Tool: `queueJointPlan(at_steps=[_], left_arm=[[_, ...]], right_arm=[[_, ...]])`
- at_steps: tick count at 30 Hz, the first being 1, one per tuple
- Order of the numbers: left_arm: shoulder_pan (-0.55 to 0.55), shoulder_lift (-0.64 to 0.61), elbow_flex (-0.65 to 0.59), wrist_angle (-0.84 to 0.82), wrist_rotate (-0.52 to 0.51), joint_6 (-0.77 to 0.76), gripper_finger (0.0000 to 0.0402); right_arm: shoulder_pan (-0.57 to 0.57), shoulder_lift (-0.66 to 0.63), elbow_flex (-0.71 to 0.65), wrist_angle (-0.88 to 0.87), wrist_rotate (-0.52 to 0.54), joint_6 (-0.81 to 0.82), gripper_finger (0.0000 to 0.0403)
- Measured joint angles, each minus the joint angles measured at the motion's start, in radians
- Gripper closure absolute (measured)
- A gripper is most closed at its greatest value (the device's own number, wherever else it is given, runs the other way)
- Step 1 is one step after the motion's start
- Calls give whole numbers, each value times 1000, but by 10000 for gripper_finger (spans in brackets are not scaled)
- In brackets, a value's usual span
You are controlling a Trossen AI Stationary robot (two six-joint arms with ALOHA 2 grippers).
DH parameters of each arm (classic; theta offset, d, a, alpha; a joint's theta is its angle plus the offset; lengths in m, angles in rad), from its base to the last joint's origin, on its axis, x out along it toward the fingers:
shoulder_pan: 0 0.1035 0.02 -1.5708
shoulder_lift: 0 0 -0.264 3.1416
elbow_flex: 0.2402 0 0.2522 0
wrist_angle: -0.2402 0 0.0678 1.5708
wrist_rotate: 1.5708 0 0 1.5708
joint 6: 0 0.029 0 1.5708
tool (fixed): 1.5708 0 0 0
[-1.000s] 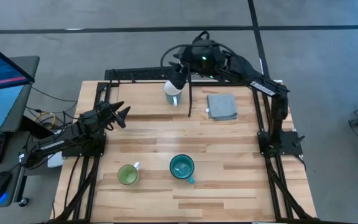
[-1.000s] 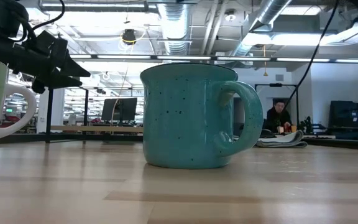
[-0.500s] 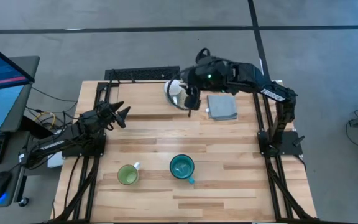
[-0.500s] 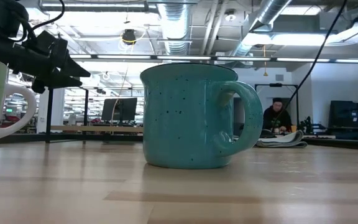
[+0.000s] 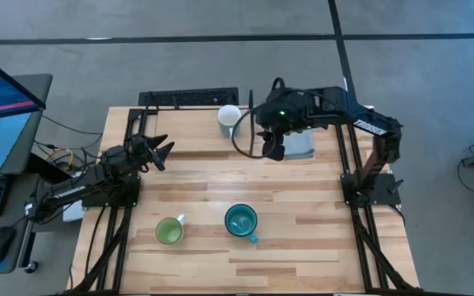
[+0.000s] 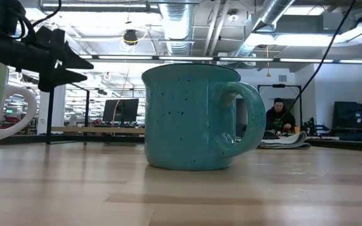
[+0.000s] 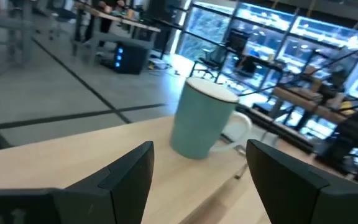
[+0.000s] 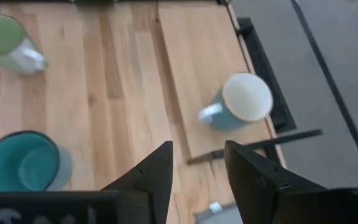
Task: Stack small to large cups/mugs on shelf
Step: Put the green mug on the shelf
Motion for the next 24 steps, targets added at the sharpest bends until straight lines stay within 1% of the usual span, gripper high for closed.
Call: queueJointPlan(at_steps=[3, 6, 10, 14, 15, 17, 21, 24], left_arm=[[0, 0, 6, 0, 53, -13, 154], [0, 0, 11, 6, 94, -33, 154], [0, 0, 12, 12, 97, -51, 154], [0, 0, 13, 10, 97, -52, 154], [0, 0, 13, 10, 97, -52, 154], [0, 0, 13, 10, 96, -52, 154], [0, 0, 13, 11, 96, -52, 154], [0, 0, 14, 16, 95, -52, 154]], right_arm=[[0, -79, -146, 122, -5, 0, 236], [-7, -194, -353, 293, -7, -8, 236], [-16, -367, -659, 532, -7, 6, 236], [-12, -521, -937, 799, -8, 79, 236], [-8, -554, -993, 868, -8, 84, 236], [1, -613, -1095, 948, -5, 94, 236], [1, -697, -1263, 1034, -4, 191, 236], [0, -736, -1355, 1109, 0, 238, 236]])
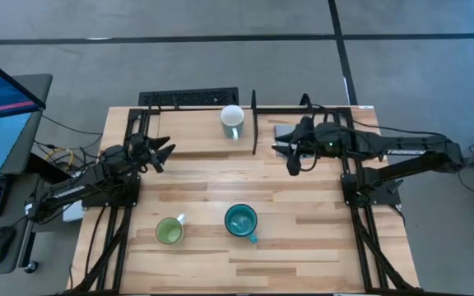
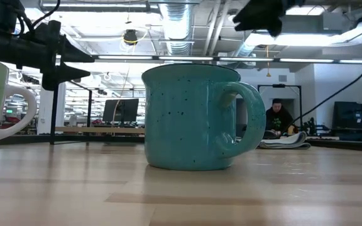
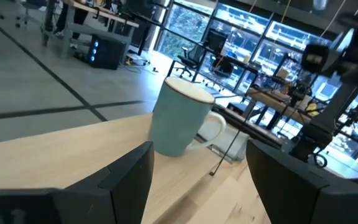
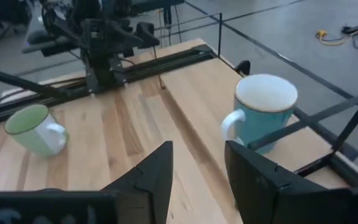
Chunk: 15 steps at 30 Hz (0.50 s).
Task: Stack small to large cups/mugs on shelf
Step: Put the green mug on the shelf
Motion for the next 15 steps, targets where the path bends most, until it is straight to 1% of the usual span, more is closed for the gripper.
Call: queueJointPlan(at_steps=[5, 10, 15], left_arm=[[0, 0, 0, 87, -4, -3, 154], [0, 0, 2, 174, 6, 3, 154], [-1, 0, 46, 150, 69, 22, 154]], right_arm=[[1, -1, -96, 112, 1, 8, 236], [0, 38, -169, 154, 75, 10, 236], [2, 48, -278, 435, 77, 24, 236]])
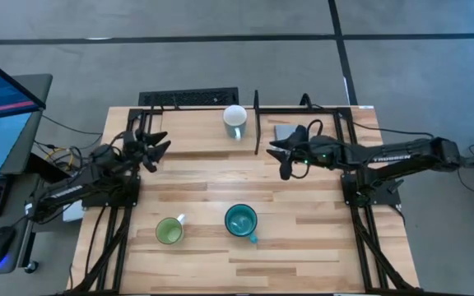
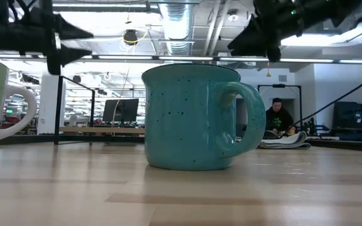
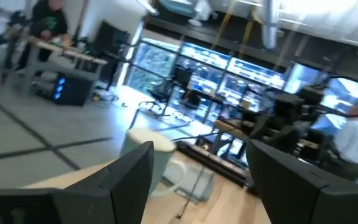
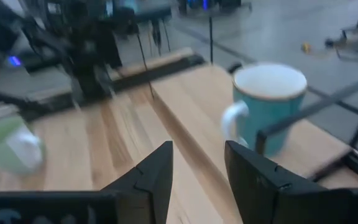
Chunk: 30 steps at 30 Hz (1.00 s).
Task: Stack small to large cups/mugs on shelf
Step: Put the green mug on the shelf
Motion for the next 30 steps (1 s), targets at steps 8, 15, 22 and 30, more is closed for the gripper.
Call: queueJointPlan(at_steps=[8, 15, 22, 30], left_arm=[[0, 0, 221, -257, 67, 160, 154], [0, 43, 482, -693, 76, 173, 154], [0, 140, 605, -876, 224, 39, 154], [-1, 297, 689, -1075, 319, 48, 154]], right_arm=[[-2, -1, -48, 115, 1, 1, 236], [-14, -1, -48, 112, 2, -29, 236], [-77, 1, -48, 111, 2, -32, 236], [-142, 1, -48, 111, 2, -34, 236]])
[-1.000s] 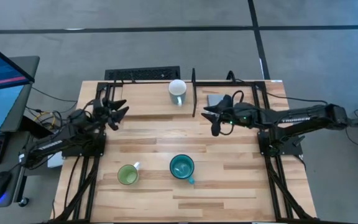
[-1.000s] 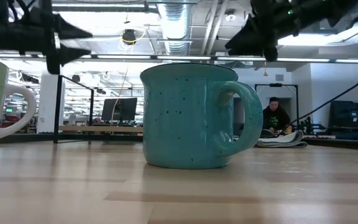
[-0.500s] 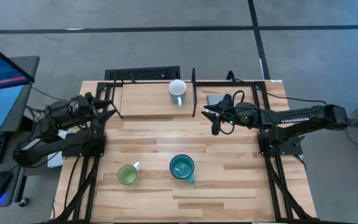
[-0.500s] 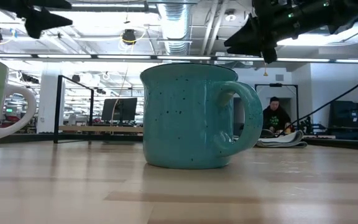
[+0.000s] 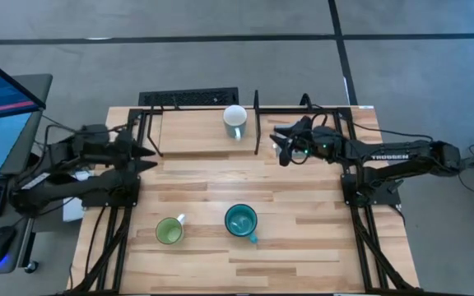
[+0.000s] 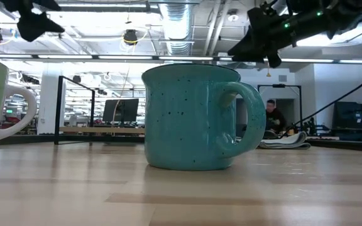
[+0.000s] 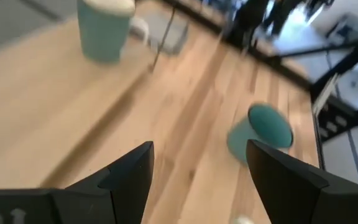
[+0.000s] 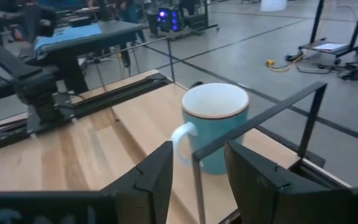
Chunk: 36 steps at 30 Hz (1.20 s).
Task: Stack small to large cups/mugs on shelf
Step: Put the green mug on the shelf
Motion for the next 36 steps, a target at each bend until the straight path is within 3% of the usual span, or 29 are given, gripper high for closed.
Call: queueJointPlan(at_steps=[8, 20, 24, 28, 36], left_arm=[[-115, 177, 78, -100, 21, -19, 154], [-581, 450, 131, -196, -174, -28, 154], [-687, 519, 131, -195, -216, -140, 154], [-758, 577, 131, -162, -193, -291, 155], [-855, 685, 130, -128, -108, -762, 155]], right_arm=[[-38, 0, 0, -5, 0, 0, 236], [-87, 0, 0, -5, 0, 0, 236], [-109, 0, 1, -5, 0, 0, 236], [-128, 0, 1, -5, 0, 0, 236], [-143, 1, 1, -6, 0, 0, 236]])
